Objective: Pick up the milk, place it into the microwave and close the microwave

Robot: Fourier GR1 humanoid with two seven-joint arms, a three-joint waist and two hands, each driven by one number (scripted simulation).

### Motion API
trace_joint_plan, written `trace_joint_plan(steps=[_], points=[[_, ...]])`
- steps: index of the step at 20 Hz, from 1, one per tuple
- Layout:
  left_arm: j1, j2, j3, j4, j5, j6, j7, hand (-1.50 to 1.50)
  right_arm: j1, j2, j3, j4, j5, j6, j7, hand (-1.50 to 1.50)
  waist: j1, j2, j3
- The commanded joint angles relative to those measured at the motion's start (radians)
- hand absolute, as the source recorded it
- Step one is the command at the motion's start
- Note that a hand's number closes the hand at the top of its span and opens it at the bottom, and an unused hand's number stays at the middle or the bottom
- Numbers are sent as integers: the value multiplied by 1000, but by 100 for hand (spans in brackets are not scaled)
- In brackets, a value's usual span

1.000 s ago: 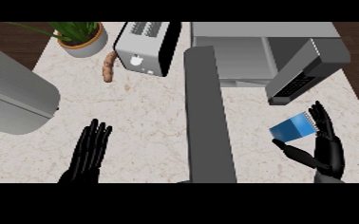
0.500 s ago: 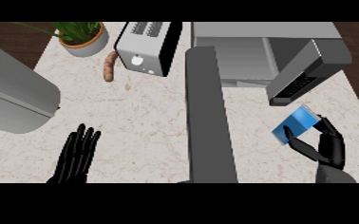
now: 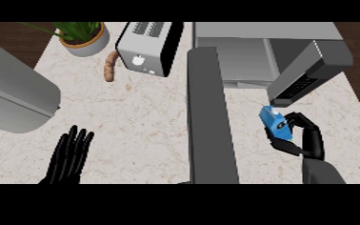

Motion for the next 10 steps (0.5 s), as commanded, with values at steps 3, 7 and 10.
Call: trace_joint_plan(steps=[3, 7, 10], points=[[12, 29, 55, -9, 51, -45, -8, -150, -31, 134, 17, 32, -6, -4, -129, 150, 4, 6, 10], [52, 45, 66, -31, 60, -64, -8, -150, 13, 156, 45, -15, -12, 84, -164, 150, -6, 1, 9], [36, 2, 28, -3, 30, -37, -1, -150, -22, 200, 64, -50, -14, 70, -123, 150, -10, 1, 9]])
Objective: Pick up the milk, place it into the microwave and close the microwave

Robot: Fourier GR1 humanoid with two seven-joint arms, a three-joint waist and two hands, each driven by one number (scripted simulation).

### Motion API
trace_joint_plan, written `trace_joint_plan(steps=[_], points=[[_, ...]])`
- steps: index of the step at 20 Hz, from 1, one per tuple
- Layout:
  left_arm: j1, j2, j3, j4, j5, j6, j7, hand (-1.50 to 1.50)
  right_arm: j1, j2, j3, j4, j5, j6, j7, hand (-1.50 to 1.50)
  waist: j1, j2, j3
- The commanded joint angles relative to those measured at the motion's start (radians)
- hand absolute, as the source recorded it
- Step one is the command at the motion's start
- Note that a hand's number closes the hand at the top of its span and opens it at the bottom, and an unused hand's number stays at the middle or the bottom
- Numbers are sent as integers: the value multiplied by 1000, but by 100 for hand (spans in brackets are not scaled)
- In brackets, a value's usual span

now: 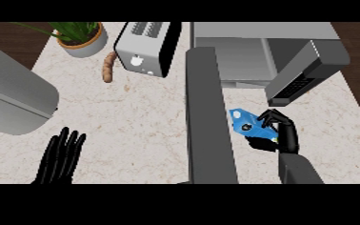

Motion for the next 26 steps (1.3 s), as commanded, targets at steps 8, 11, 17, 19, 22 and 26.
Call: trace_joint_plan(steps=[8, 11, 17, 19, 22, 26], points=[[52, 2, 50, -3, 35, -36, 3, -150, 73, 108, 218, -276, -114, -68, 98, 150, -9, -1, 12], [65, -4, 50, 47, 11, -72, -50, -150, 58, 109, 201, -283, -63, -142, 114, 150, -4, 2, 12], [-27, 8, 137, 139, 47, -114, -53, -150, -5, 79, 270, -426, -86, -228, 343, 150, -7, 3, 12], [8, -3, 124, 39, 35, -92, 11, -150, 3, 76, 268, -415, -77, -246, 341, 150, -3, 3, 13], [27, -8, 126, 66, 44, -133, -12, -150, -101, 83, 249, -290, -68, -273, 371, 150, 3, 5, 13], [-48, 8, 166, 28, 71, -105, 74, -150, -238, -21, 216, -150, -42, -256, 422, 150, 10, 8, 13]])
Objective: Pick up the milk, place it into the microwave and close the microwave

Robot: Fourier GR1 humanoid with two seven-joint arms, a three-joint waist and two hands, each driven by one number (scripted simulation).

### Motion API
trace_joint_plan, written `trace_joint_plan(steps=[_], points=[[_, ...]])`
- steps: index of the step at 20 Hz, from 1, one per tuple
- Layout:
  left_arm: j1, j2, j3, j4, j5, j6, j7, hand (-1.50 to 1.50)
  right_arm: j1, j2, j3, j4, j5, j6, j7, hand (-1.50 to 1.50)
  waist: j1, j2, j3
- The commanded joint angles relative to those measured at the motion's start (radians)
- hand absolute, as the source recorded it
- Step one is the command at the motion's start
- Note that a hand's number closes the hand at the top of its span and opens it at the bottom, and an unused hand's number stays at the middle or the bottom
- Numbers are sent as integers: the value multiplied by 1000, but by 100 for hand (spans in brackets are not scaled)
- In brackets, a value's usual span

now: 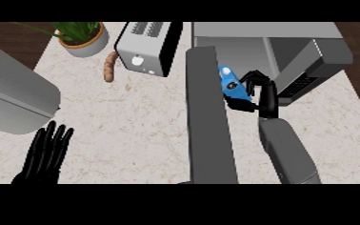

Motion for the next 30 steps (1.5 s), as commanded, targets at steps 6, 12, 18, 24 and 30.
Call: trace_joint_plan(steps=[6, 12, 18, 24, 30], points=[[-11, -13, -6, 38, -29, -27, -25, -150, -276, -92, -26, 305, 104, -153, 101, 150, 25, 9, 1], [-27, -4, 3, 60, 9, -78, -31, -150, -341, -136, -55, 453, 124, -232, 68, 150, 52, 21, 2], [-62, 5, -13, 70, -108, -9, -13, -150, -412, -170, -38, 515, 172, -379, 132, 150, 77, 35, 4], [-88, 12, -16, 71, -128, 0, 16, -150, -451, -209, -18, 564, 212, -456, 173, -150, 93, 43, 4], [-84, 12, -17, 120, -157, -7, -31, -150, -456, -221, 11, 596, 248, -455, 192, -150, 107, 49, 4]])
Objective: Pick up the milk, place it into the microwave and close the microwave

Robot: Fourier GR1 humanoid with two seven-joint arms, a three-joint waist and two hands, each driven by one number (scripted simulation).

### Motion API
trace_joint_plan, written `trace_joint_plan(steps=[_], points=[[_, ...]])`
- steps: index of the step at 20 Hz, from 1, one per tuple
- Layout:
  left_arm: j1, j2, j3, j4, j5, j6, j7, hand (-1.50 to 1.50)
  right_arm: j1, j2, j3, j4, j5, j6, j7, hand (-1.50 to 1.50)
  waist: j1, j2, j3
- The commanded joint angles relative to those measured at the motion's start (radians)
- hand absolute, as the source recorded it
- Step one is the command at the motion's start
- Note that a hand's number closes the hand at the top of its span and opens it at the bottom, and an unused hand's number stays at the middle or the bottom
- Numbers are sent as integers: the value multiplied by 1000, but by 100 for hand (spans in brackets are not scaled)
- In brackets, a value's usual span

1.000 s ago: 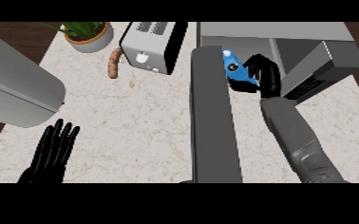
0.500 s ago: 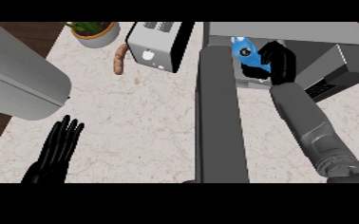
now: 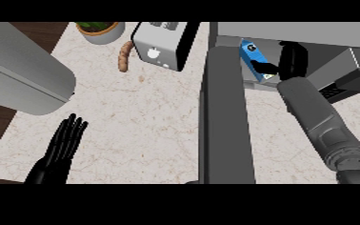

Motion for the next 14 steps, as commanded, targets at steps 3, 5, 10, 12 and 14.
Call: trace_joint_plan(steps=[3, 5, 10, 12, 14], points=[[-19, -10, -28, -11, -24, 7, 17, -150, -19, 10, 19, 30, 24, 13, 14, -150, 21, 9, 2], [-11, -7, -26, -2, -28, 2, 3, -150, -23, 23, 19, 29, 23, 69, 2, -150, 19, 6, 2], [-33, -17, -27, 22, -21, -6, -7, -150, 8, 29, -32, -22, -31, 172, -88, -150, -2, 3, 3], [-23, -17, -32, 24, -10, -27, -27, -150, 19, 61, -43, -30, -42, 177, -116, -150, -1, 0, 2], [-43, -46, -46, 51, -30, -4, -33, -150, 23, 80, -68, -50, -68, 206, -151, -150, -16, -4, 1]])
